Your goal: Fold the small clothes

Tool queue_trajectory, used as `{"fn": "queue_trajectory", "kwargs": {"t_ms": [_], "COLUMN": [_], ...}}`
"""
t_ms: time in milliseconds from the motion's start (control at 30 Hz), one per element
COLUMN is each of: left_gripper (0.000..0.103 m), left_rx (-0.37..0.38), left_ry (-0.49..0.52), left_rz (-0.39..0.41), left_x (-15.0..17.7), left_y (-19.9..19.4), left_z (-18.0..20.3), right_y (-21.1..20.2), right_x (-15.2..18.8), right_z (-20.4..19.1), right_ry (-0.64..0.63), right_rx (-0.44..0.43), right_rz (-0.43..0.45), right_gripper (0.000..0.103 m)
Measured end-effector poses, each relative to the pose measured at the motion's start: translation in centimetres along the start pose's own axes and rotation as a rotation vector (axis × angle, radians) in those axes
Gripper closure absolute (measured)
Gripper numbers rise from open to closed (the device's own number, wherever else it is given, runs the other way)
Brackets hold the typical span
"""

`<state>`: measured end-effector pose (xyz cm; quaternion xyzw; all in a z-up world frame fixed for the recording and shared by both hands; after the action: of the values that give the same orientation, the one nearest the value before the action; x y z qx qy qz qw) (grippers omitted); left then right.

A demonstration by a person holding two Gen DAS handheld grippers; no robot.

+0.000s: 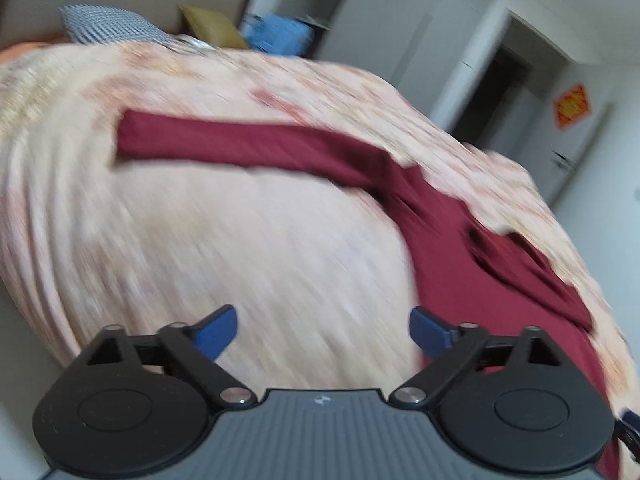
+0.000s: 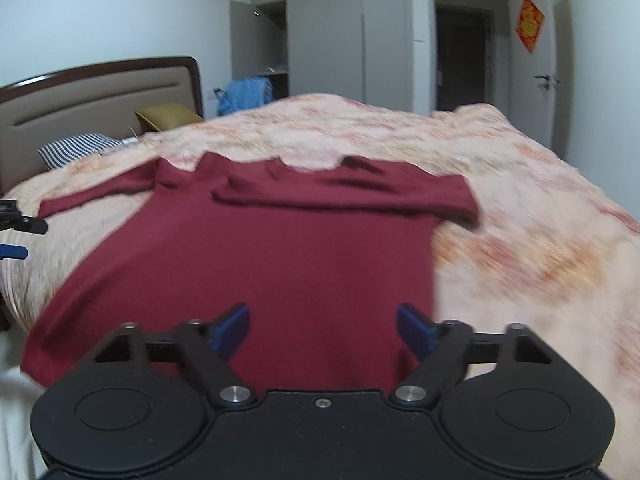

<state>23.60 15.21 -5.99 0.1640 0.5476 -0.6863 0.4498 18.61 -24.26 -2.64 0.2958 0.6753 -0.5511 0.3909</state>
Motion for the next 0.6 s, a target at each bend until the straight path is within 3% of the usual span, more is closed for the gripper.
{"fn": "queue_trajectory", "kwargs": {"t_ms": [67,233,400,433,500,533,567,600], "left_gripper": [0.0,0.0,0.001,0.007,0.037,0.067,0.089,0.091], "left_rx": [-0.052,-0.135,-0.189,-0.198,-0.247,-0.273,-0.278,-0.274], "left_ry": [-0.039,-0.185,-0.298,-0.304,-0.294,-0.29,-0.297,-0.312], "left_rz": [0.022,0.032,0.111,0.133,0.157,0.158,0.161,0.167], "left_x": [-1.8,-5.4,-8.4,-9.1,-10.3,-10.8,-11.3,-11.8], "left_y": [1.7,6.0,8.2,8.4,8.9,9.3,9.7,10.0], "left_z": [-1.6,-6.4,-9.6,-10.0,-10.5,-10.8,-11.0,-11.2], "right_y": [2.1,6.8,9.8,10.2,10.7,10.7,10.7,10.6], "right_x": [-1.0,-2.6,-2.7,-2.5,-2.2,-2.2,-2.1,-2.1], "right_z": [-1.1,-4.0,-5.8,-5.9,-6.2,-6.3,-6.4,-6.4], "right_ry": [0.001,0.005,0.047,0.053,0.05,0.041,0.032,0.027], "right_rx": [-0.028,-0.078,-0.116,-0.118,-0.115,-0.112,-0.111,-0.112], "right_rz": [0.013,0.032,0.021,0.015,0.009,0.009,0.012,0.013], "right_gripper": [0.004,0.001,0.001,0.001,0.001,0.001,0.001,0.001]}}
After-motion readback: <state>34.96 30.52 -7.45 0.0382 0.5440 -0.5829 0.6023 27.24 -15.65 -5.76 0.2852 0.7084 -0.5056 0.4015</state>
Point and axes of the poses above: each gripper's, at about its wrist camera, not at the fingertips, and y roughly the way its jaws point, z to its right, x to its underside, the point moved 7 cm from there along y, roughly the way its jaws point, and after that the axes turned 2 degrees about -x, right-handed, at the moved point
